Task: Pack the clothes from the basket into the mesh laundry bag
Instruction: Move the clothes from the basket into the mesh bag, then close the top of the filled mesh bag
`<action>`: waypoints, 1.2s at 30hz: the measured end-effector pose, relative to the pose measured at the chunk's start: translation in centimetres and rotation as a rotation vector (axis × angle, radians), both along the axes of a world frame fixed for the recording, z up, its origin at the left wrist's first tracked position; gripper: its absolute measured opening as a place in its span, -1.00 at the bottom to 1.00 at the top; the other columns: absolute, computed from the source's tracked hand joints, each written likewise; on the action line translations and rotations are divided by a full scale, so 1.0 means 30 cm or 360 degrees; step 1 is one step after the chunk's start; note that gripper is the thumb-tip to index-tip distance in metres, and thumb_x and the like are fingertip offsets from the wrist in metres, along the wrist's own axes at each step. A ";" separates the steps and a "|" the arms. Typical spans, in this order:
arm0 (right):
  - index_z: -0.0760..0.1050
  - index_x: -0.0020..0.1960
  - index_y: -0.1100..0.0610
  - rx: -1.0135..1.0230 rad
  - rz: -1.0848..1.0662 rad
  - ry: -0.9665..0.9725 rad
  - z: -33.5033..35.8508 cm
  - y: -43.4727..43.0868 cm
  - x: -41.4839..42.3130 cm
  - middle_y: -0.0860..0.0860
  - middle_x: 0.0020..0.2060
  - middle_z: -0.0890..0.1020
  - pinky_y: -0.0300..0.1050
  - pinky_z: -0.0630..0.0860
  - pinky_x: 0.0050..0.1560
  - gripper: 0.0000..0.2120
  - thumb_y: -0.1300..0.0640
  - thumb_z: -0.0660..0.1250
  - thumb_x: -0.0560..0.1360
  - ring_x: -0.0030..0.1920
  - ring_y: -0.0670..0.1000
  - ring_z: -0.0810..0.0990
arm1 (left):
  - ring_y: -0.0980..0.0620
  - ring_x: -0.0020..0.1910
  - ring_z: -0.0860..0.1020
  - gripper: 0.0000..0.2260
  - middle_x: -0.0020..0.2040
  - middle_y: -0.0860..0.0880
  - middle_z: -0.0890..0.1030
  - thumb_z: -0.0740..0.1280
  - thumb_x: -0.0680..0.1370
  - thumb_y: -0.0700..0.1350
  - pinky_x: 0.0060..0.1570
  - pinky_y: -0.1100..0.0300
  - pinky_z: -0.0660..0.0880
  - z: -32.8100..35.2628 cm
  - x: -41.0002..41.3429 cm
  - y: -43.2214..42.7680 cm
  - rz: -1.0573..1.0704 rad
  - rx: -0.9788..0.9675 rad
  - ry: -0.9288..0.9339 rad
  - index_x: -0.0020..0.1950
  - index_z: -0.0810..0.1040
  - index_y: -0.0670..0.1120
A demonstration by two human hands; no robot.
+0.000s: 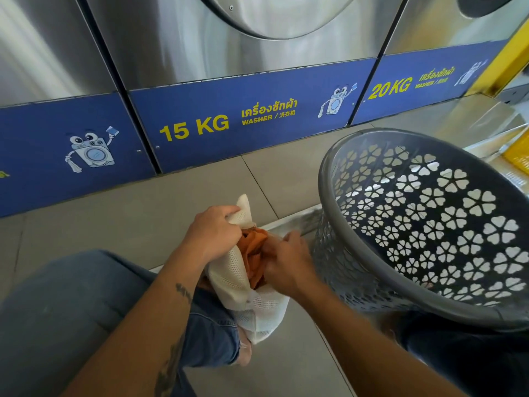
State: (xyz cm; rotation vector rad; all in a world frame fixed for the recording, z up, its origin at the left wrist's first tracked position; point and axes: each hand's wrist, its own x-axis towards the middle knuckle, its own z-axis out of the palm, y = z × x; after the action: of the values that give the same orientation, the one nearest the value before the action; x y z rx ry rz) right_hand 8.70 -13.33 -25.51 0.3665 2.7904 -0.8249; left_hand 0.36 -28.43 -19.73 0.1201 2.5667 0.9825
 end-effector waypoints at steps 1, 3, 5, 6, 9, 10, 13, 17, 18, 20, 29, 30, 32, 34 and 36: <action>0.48 0.30 -0.08 -0.0115 -0.0085 0.0103 -0.003 -0.004 -0.003 0.03 0.09 0.38 0.11 0.51 0.21 -0.54 -0.12 0.17 0.44 0.19 0.18 0.43 | -0.07 0.17 0.49 -0.45 0.36 -0.03 0.47 0.26 0.47 -0.18 0.10 0.03 0.48 -0.001 -0.002 0.003 0.0003 -0.0011 -0.0004 0.45 0.39 0.15; 0.33 0.46 -0.02 -0.0223 0.0014 0.0207 -0.031 -0.028 -0.004 0.04 0.31 0.43 0.09 0.48 0.33 -0.42 -0.12 0.21 0.45 0.34 0.15 0.43 | -0.08 0.20 0.49 -0.47 0.36 -0.03 0.49 0.27 0.46 -0.15 0.15 0.02 0.48 0.002 -0.007 0.009 0.0016 -0.0020 -0.0014 0.43 0.42 0.15; -0.02 0.64 0.03 -0.0202 0.0289 0.0071 -0.096 -0.063 0.009 0.03 0.62 0.13 0.06 0.24 0.55 -0.17 -0.01 0.35 0.51 0.60 0.12 0.12 | -0.06 0.17 0.52 -0.51 0.32 -0.03 0.53 0.30 0.47 -0.10 0.13 0.03 0.50 0.006 -0.010 0.013 0.0028 -0.0034 -0.0005 0.40 0.45 0.15; -0.20 0.65 0.01 -0.0151 0.0387 -0.0052 -0.133 -0.073 0.016 -0.01 0.66 -0.09 0.11 0.12 0.60 -0.04 0.03 0.39 0.51 0.64 0.09 -0.08 | -0.05 0.14 0.53 -0.52 0.30 -0.02 0.54 0.31 0.47 -0.09 0.09 0.03 0.52 0.006 -0.010 0.014 0.0037 -0.0036 0.0007 0.39 0.46 0.15; -0.39 0.62 -0.04 0.0088 0.0520 -0.0312 -0.195 -0.060 0.001 -0.05 0.64 -0.25 0.30 -0.04 0.59 0.05 -0.06 0.38 0.50 0.64 0.08 -0.24 | -0.03 0.08 0.52 -0.54 0.27 -0.02 0.55 0.27 0.47 -0.15 -0.02 0.09 0.52 0.007 -0.010 0.013 0.0105 -0.0010 0.0068 0.36 0.50 0.12; -0.37 0.62 -0.04 0.0159 0.0560 -0.0385 -0.186 -0.053 -0.014 -0.04 0.65 -0.22 0.36 -0.08 0.57 0.02 -0.07 0.35 0.50 0.64 0.10 -0.21 | -0.02 0.07 0.52 -0.54 0.27 -0.03 0.55 0.26 0.47 -0.17 -0.04 0.11 0.51 0.007 -0.012 0.013 0.0124 -0.0009 0.0102 0.35 0.51 0.11; -0.20 0.65 -0.01 0.0231 0.0594 -0.0573 -0.115 -0.040 -0.066 -0.01 0.66 -0.03 0.49 -0.17 0.50 -0.09 -0.03 0.28 0.49 0.64 0.17 -0.06 | 0.01 0.00 0.51 -0.60 0.21 -0.02 0.59 0.25 0.48 -0.16 -0.09 0.13 0.48 0.010 -0.019 0.016 0.0152 -0.0042 0.0185 0.29 0.57 0.08; 0.36 0.47 0.00 -0.0016 0.0512 -0.0506 -0.008 -0.031 -0.109 0.05 0.45 0.44 0.22 0.29 0.44 -0.41 -0.11 0.25 0.46 0.43 0.21 0.39 | 0.10 -0.23 0.49 -0.76 -0.19 0.09 0.56 0.26 0.49 -0.07 -0.23 0.16 0.45 0.022 -0.017 0.013 0.0199 -0.0128 0.0210 0.09 0.64 0.04; 0.46 0.39 -0.01 -0.0122 0.0467 -0.0494 0.019 -0.021 -0.118 0.04 0.37 0.51 0.14 0.39 0.38 -0.44 -0.14 0.25 0.42 0.35 0.17 0.47 | 0.12 -0.25 0.48 -0.77 -0.23 0.11 0.53 0.26 0.49 -0.05 -0.24 0.16 0.44 0.025 -0.016 0.010 0.0209 -0.0145 0.0195 0.07 0.64 0.04; 0.58 0.28 -0.06 -0.0299 0.0353 -0.0487 0.059 0.016 -0.138 0.01 0.24 0.61 0.06 0.50 0.28 -0.49 -0.14 0.30 0.36 0.22 0.11 0.56 | 0.08 -0.19 0.50 -0.73 -0.16 0.09 0.56 0.26 0.48 -0.02 -0.18 0.13 0.46 0.025 -0.017 0.007 0.0208 -0.0165 0.0157 0.13 0.62 0.03; 0.59 0.30 0.00 -0.0471 -0.0249 0.0083 -0.024 0.076 -0.268 0.03 0.25 0.63 -0.13 0.53 0.17 -0.64 0.23 0.19 0.60 0.22 0.04 0.59 | -0.05 0.17 0.50 -0.61 0.28 -0.05 0.55 0.08 0.61 0.13 0.17 0.02 0.40 0.001 -0.041 0.049 0.0136 -0.0337 0.0024 0.33 0.50 0.06; 0.57 0.34 0.00 -0.0544 -0.0145 -0.0006 -0.039 0.072 -0.279 0.02 0.31 0.60 -0.16 0.50 0.18 -0.61 0.25 0.18 0.61 0.26 0.03 0.57 | -0.07 0.25 0.48 -0.62 0.35 -0.06 0.51 0.12 0.61 0.09 0.17 0.04 0.40 -0.010 -0.041 0.049 0.0092 -0.0327 -0.0052 0.40 0.45 0.04; 0.59 0.33 0.00 -0.0661 0.0011 -0.0189 -0.067 0.062 -0.289 0.01 0.28 0.61 -0.15 0.55 0.11 -0.58 0.29 0.17 0.58 0.18 0.02 0.60 | -0.11 0.37 0.41 -0.51 0.47 -0.06 0.39 0.22 0.58 0.05 0.25 0.00 0.38 -0.031 -0.042 0.040 0.0027 -0.0353 -0.0173 0.51 0.30 0.03; 0.65 0.23 0.01 -0.0652 0.0065 -0.0219 -0.096 0.062 -0.293 0.00 0.14 0.68 -0.16 0.60 -0.02 -0.64 0.28 0.23 0.56 0.07 -0.01 0.63 | -0.13 0.36 0.42 -0.36 0.47 -0.07 0.37 0.33 0.51 0.02 0.25 -0.02 0.41 -0.046 -0.047 0.029 -0.0020 -0.0401 -0.0217 0.56 0.18 0.08; 0.68 0.11 0.06 -0.0619 0.0037 -0.0178 -0.113 0.071 -0.291 -0.01 0.00 0.70 -0.21 0.56 -0.15 -0.77 0.22 0.31 0.56 -0.02 -0.04 0.64 | -0.14 0.29 0.45 -0.29 0.40 -0.08 0.42 0.35 0.47 -0.11 0.22 -0.03 0.48 -0.060 -0.053 0.028 -0.0118 -0.0403 -0.0176 0.56 0.13 0.16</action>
State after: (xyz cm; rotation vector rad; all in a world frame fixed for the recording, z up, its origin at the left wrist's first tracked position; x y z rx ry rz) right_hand -0.02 -11.21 -28.91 0.2999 2.4514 -1.2666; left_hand -1.24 -27.57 -21.52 0.0880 2.5394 0.6130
